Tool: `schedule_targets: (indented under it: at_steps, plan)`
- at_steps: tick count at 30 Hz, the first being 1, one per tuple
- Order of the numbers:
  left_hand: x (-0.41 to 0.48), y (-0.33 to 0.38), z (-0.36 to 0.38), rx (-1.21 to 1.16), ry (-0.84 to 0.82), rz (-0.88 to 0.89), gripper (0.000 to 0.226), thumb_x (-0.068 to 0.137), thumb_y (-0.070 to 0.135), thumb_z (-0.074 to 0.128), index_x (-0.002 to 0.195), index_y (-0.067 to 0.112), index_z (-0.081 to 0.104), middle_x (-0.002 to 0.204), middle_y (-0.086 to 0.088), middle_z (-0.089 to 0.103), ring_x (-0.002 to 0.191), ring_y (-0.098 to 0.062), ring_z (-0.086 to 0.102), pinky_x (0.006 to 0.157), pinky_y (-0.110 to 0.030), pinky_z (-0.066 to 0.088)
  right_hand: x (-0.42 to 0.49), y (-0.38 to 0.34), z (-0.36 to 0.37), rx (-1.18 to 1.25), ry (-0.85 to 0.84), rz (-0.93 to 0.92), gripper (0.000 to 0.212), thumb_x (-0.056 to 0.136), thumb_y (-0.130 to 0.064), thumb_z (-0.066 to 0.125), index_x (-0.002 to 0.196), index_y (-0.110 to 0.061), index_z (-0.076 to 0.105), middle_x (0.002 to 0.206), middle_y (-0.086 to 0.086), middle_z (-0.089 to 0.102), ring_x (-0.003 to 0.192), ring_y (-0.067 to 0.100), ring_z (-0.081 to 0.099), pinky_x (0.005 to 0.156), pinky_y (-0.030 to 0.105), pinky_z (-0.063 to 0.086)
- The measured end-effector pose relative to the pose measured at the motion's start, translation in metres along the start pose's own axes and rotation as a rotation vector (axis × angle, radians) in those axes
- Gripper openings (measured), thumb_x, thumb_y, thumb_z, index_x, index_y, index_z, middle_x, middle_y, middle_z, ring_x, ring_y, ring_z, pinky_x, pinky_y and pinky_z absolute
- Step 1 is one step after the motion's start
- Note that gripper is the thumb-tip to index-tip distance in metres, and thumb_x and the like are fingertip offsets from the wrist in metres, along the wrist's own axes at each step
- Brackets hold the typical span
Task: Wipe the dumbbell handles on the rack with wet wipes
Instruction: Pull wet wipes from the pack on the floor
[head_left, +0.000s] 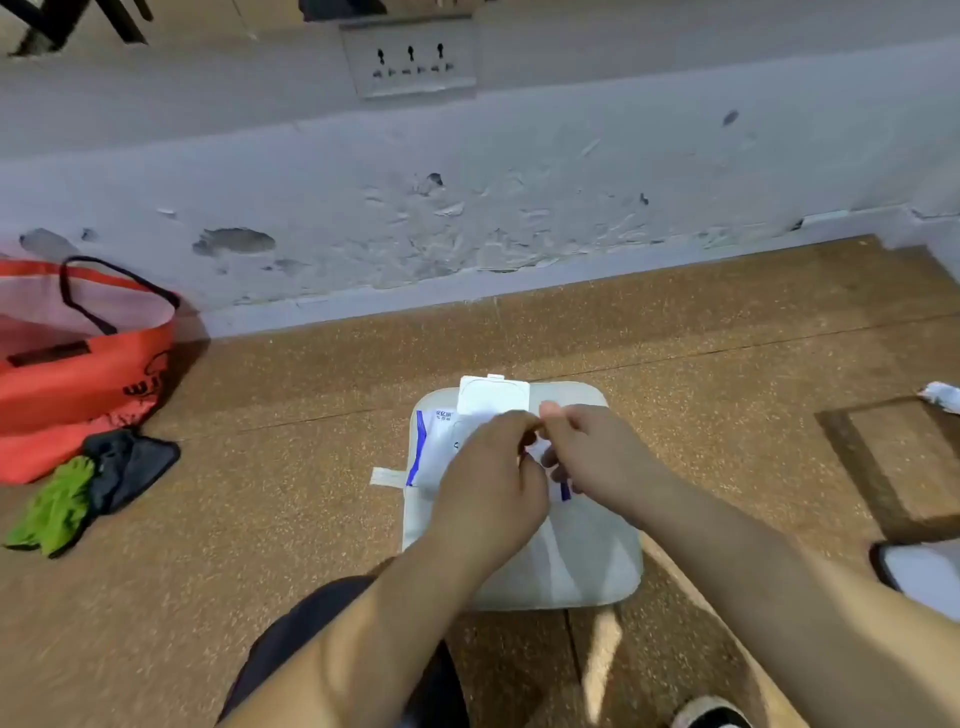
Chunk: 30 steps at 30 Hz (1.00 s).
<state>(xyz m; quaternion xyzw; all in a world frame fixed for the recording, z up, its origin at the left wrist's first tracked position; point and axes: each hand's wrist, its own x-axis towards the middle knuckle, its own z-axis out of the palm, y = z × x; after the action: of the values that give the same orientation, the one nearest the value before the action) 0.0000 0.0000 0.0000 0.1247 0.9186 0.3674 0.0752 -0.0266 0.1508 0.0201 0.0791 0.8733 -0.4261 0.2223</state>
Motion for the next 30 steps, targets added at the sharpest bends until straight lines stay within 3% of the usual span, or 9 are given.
schedule_targets:
  at_steps: [4, 7, 10, 13, 16, 18, 21, 26, 30]
  plan:
    - [0.013, -0.039, 0.004, 0.414, 0.106, -0.059, 0.02, 0.09, 0.027, 0.054, 0.092, 0.018, 0.072, 0.11, -0.002, 0.061, 0.097, -0.027, 0.054, 0.075, -0.039, 0.048, 0.012, 0.008, 0.005, -0.243, -0.007, -0.019, 0.035, 0.102, -0.026, 0.052, 0.067, -0.024, 0.054, 0.066, -0.007, 0.056, 0.058, 0.009, 0.052, 0.053, 0.023, 0.036]
    - [0.02, -0.044, 0.002, 0.386, 0.055, -0.105, 0.028, 0.1, 0.031, 0.051, 0.095, 0.015, 0.074, 0.11, 0.001, 0.057, 0.103, -0.021, 0.049, 0.078, -0.035, 0.048, 0.021, 0.011, 0.017, -0.255, -0.032, -0.034, 0.018, 0.101, -0.027, 0.051, 0.096, -0.024, 0.068, 0.094, -0.005, 0.064, 0.075, 0.009, 0.058, 0.062, 0.024, 0.039]
    - [0.033, -0.045, -0.002, 0.419, -0.002, -0.175, 0.025, 0.1, 0.032, 0.054, 0.103, 0.013, 0.07, 0.117, -0.001, 0.051, 0.112, -0.021, 0.048, 0.082, -0.034, 0.05, 0.027, 0.01, 0.026, -0.373, -0.078, -0.044, 0.024, 0.1, -0.03, 0.055, 0.078, -0.02, 0.055, 0.084, -0.001, 0.054, 0.076, 0.018, 0.054, 0.06, 0.029, 0.034]
    - [0.038, -0.036, -0.001, 0.431, -0.032, -0.248, 0.021, 0.098, 0.028, 0.057, 0.105, 0.011, 0.067, 0.114, -0.005, 0.044, 0.112, -0.022, 0.046, 0.075, -0.032, 0.042, 0.032, 0.006, 0.028, -0.414, -0.109, -0.016, 0.032, 0.099, -0.027, 0.058, 0.069, -0.017, 0.049, 0.074, -0.001, 0.05, 0.071, 0.019, 0.049, 0.059, 0.03, 0.033]
    - [0.039, -0.038, 0.003, 0.423, -0.032, -0.296, 0.018, 0.098, 0.025, 0.059, 0.108, 0.013, 0.068, 0.104, -0.002, 0.032, 0.112, -0.023, 0.043, 0.076, -0.03, 0.036, 0.031, 0.009, 0.024, -0.407, -0.074, -0.02, 0.013, 0.095, -0.031, 0.064, 0.1, -0.019, 0.065, 0.096, -0.001, 0.063, 0.088, 0.021, 0.059, 0.073, 0.033, 0.047]
    - [0.039, -0.04, 0.003, 0.414, -0.03, -0.325, 0.017, 0.099, 0.026, 0.06, 0.11, 0.015, 0.069, 0.103, -0.002, 0.03, 0.114, -0.023, 0.043, 0.078, -0.029, 0.034, 0.027, 0.01, 0.02, -0.388, -0.098, -0.031, 0.048, 0.089, -0.037, 0.074, 0.133, -0.026, 0.059, 0.117, -0.002, 0.062, 0.094, 0.015, 0.059, 0.08, 0.031, 0.047]
    - [0.04, -0.043, 0.009, 0.403, -0.057, -0.327, 0.017, 0.1, 0.022, 0.059, 0.112, 0.015, 0.068, 0.112, -0.006, 0.041, 0.116, -0.025, 0.042, 0.081, -0.027, 0.031, 0.025, 0.013, 0.019, -0.365, -0.148, -0.052, 0.084, 0.078, -0.043, 0.085, 0.152, -0.036, 0.046, 0.121, -0.005, 0.049, 0.094, 0.008, 0.053, 0.082, 0.027, 0.042]
    - [0.041, -0.045, 0.015, 0.503, -0.113, -0.258, 0.024, 0.093, 0.015, 0.056, 0.115, 0.012, 0.063, 0.119, -0.008, 0.045, 0.115, -0.026, 0.038, 0.082, -0.027, 0.034, 0.025, 0.01, 0.026, -0.368, -0.114, -0.054, 0.086, 0.072, -0.055, 0.087, 0.148, -0.037, 0.05, 0.117, -0.004, 0.045, 0.096, 0.013, 0.057, 0.088, 0.032, 0.049]
    - [0.043, -0.047, 0.014, 0.613, -0.14, -0.124, 0.028, 0.09, 0.014, 0.05, 0.114, 0.014, 0.065, 0.115, -0.005, 0.055, 0.113, -0.025, 0.042, 0.084, -0.029, 0.025, 0.027, 0.008, 0.03, -0.386, -0.076, -0.033, 0.084, 0.07, -0.057, 0.087, 0.144, -0.036, 0.054, 0.115, -0.003, 0.047, 0.098, 0.017, 0.061, 0.089, 0.037, 0.054]
